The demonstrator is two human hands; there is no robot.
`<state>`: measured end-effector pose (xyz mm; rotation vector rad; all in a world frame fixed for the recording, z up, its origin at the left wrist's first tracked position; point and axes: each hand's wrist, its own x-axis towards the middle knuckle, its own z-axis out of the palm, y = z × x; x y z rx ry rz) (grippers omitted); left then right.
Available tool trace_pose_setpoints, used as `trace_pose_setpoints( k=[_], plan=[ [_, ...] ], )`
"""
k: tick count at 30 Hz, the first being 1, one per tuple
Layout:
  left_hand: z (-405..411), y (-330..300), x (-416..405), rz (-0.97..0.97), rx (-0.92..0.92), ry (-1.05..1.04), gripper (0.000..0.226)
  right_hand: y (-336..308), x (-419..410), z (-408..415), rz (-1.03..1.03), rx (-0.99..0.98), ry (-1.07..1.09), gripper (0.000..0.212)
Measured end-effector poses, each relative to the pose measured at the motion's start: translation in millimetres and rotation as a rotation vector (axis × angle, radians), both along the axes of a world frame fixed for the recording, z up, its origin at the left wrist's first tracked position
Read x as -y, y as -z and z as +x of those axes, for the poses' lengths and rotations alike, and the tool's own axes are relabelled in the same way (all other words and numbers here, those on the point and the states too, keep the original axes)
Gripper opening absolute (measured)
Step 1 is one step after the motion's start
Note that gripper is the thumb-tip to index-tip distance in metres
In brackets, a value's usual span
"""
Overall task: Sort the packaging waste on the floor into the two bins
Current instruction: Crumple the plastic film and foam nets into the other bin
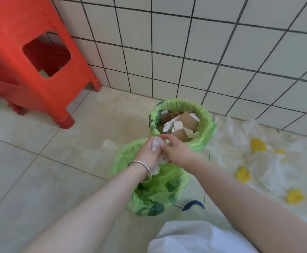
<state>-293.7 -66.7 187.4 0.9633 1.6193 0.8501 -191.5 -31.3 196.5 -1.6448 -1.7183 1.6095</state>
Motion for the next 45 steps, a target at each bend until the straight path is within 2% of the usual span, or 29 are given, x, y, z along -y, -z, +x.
trace_pose_setpoints(
  k=[3,5,7,12,16,19,22,24,28,31,36,45],
  plan=[
    [0.2,44.0,2.9,-0.156,-0.179,0.052,0.017,38.8,7.6,-1.4,-0.254,-0.024,0.022,0.045],
    [0.3,67.9,5.9,-0.288,-0.271,0.121,0.010,55.2,13.4,-3.8,-0.387,0.002,-0.004,0.053],
    [-0.8,87.0,6.6,-0.411,-0.285,0.103,0.021,65.7,16.8,-7.0,-0.452,0.023,-0.048,0.050],
    [-5.1,115.3,-4.6,-0.620,-0.456,0.218,0.051,70.6,19.8,-5.9,-0.359,0.209,-0.296,0.055],
    [3.1,113.6,-14.2,-0.654,-0.578,0.314,0.067,61.5,17.6,3.4,-0.255,0.223,-0.286,0.046],
    [6.8,99.0,-17.3,-0.585,-0.726,0.399,0.078,56.9,15.0,10.1,-0.174,0.257,-0.187,0.042],
    [5.4,81.5,-12.9,-0.474,-0.813,0.400,0.077,52.2,16.3,15.8,-0.083,0.267,-0.150,0.040],
    [7.0,67.5,-7.3,-0.391,-0.883,0.397,0.069,46.9,20.4,19.6,-0.049,0.256,-0.126,0.039],
    [19.8,37.9,-0.2,-0.173,-0.922,0.394,0.036,31.8,29.7,30.7,0.027,0.230,-0.037,0.035],
    [40.4,14.0,-0.2,0.004,-0.908,0.421,0.023,14.3,35.9,44.7,0.090,0.181,0.066,0.033],
    [93.1,-11.6,-16.4,0.194,-0.811,0.495,0.022,-7.3,34.1,91.2,0.198,0.158,0.236,0.033],
    [228.1,1.5,-83.3,0.246,-0.707,0.878,0.020,3.7,-8.3,231.1,0.161,0.366,0.306,0.032]
  ],
)
